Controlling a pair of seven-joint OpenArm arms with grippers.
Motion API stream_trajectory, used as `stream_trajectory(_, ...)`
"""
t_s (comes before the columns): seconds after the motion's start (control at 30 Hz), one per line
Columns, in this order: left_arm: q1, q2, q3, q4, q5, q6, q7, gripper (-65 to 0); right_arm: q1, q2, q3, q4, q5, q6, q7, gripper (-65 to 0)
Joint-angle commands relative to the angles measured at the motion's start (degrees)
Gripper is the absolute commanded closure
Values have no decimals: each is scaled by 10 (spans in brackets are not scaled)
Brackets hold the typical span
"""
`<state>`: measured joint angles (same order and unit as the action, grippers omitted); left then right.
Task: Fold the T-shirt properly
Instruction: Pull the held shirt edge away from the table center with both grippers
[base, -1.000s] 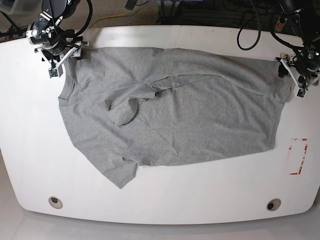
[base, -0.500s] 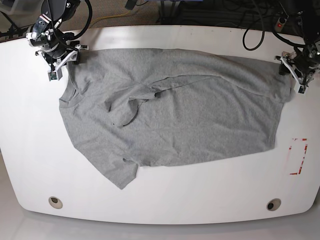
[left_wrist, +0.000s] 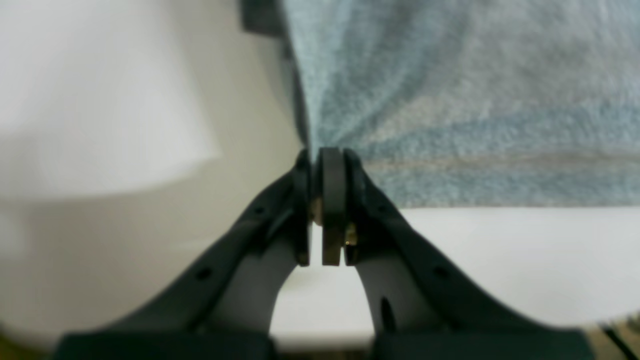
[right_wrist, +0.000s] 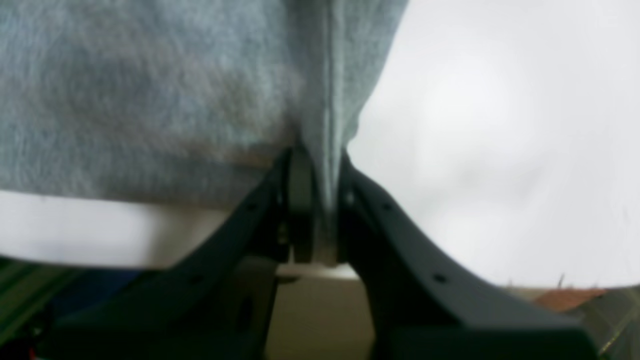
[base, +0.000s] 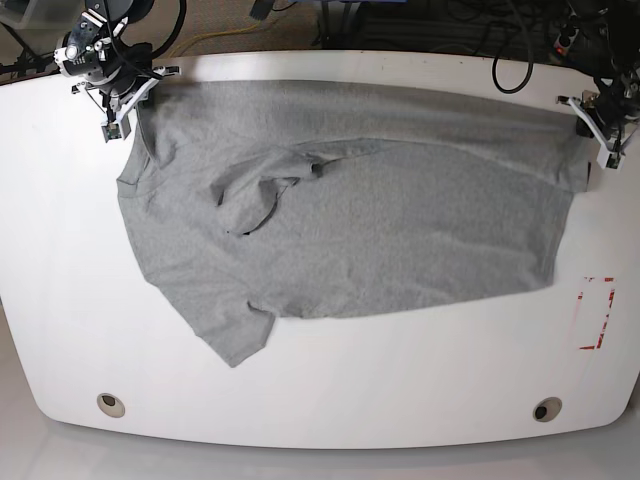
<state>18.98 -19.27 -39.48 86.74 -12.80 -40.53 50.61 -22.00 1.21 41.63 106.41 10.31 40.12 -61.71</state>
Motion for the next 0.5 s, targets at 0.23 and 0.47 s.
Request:
stream_trajectory(0.23,60,-8,-17,46,19,5,10,-4,-28,-24,4,24,-9,-1,1,-5)
stream_trajectory(0.47,65,-9,-29,46,20,5,11,-85,-29,-25,4,28,-9,-1,1,-285)
